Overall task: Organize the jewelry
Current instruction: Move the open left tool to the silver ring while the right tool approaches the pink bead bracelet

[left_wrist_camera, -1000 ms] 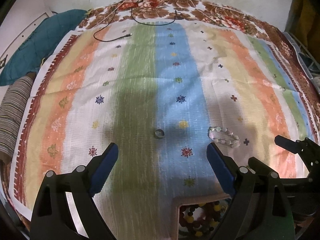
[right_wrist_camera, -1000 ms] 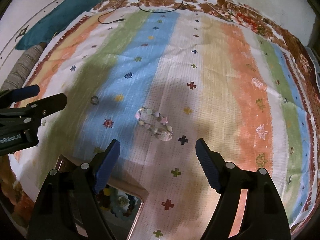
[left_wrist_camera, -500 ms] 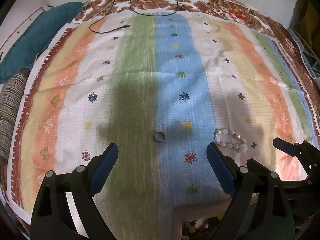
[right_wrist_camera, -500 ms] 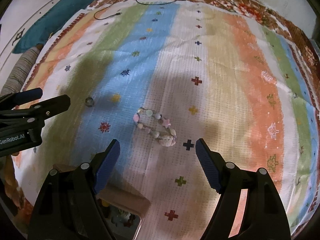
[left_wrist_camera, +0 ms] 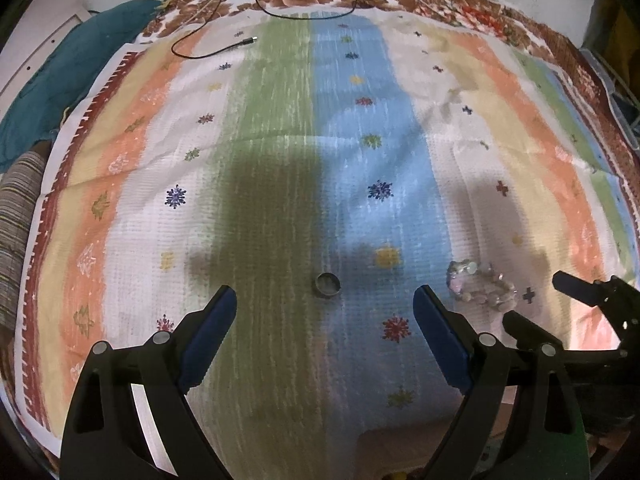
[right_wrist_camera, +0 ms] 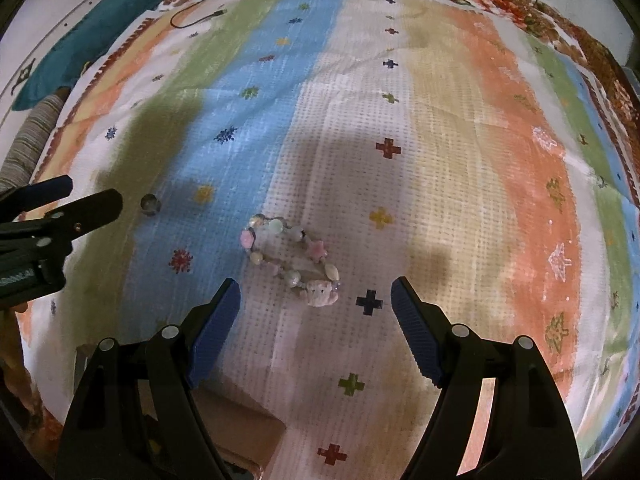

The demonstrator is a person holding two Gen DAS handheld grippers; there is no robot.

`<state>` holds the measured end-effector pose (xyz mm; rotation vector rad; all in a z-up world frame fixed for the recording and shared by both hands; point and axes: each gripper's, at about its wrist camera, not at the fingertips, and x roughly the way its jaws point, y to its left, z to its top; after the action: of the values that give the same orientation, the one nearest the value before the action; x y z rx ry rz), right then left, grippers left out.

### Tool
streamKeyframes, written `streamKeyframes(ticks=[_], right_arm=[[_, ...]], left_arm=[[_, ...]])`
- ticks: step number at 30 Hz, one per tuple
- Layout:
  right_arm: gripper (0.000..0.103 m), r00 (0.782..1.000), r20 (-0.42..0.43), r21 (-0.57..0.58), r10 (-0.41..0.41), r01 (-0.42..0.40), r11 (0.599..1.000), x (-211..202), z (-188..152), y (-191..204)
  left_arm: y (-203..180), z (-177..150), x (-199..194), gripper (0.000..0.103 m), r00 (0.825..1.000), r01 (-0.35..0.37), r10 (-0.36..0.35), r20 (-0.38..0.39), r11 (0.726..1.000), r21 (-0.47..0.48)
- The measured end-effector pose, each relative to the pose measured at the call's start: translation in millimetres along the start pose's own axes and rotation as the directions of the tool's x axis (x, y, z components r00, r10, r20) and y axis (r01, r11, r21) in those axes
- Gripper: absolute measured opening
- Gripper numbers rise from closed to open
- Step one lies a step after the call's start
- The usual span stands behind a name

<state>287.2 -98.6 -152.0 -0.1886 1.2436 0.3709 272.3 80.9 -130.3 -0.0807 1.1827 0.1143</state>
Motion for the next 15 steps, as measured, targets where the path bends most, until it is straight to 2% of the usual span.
streamKeyframes(ticks=[3, 15], right_arm=[[0.078, 0.999, 0.001, -0.031, -0.032, 0.033, 0.999, 4, 2, 4], [0.078, 0.999, -0.025, -0.046, -0.035, 0.034, 0.998, 21, 10, 6]], left_arm=[[1, 1, 8, 0.088, 1.0, -0.012, 0.012, -0.012, 1.0, 0.006], [5, 4, 34, 0.088, 0.998, -0.026, 0.027, -0.056, 0.999, 0.025]])
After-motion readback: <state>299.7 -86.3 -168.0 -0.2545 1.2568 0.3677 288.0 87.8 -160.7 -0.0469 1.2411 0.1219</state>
